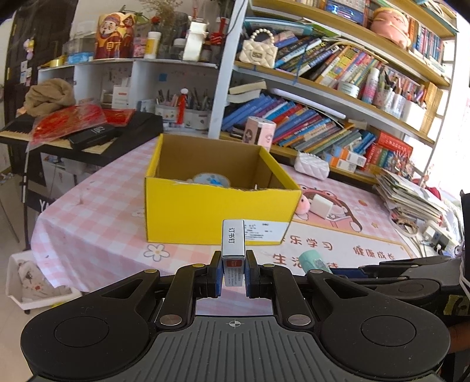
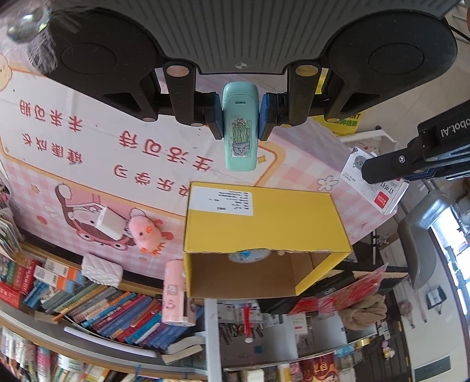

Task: Organize objects
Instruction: 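Carry the white-and-red box and mint-green item in both grippers to the yellow box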

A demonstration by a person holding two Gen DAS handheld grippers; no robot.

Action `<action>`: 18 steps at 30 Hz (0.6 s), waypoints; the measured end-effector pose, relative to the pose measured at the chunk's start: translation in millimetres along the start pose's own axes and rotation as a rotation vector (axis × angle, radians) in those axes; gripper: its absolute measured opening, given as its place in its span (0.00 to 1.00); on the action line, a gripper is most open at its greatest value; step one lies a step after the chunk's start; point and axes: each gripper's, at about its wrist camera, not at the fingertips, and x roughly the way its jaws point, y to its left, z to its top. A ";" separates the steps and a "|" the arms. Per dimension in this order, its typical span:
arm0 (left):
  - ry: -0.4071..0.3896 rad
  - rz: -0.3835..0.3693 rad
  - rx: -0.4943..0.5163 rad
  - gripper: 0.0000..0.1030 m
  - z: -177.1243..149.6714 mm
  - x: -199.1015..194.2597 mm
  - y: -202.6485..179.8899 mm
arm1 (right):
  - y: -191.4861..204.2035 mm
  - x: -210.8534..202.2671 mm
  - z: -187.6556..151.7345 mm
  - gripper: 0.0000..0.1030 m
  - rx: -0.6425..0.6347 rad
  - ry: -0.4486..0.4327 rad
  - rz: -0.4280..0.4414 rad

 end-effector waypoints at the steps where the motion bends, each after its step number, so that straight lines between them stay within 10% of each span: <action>1: -0.002 0.002 -0.003 0.12 1.2 0.3 0.6 | 0.6 0.8 1.1 0.22 -0.002 0.000 0.002; 18: -0.068 0.015 0.021 0.12 52.2 34.4 -5.2 | -29.4 14.9 63.6 0.22 0.057 -0.089 0.042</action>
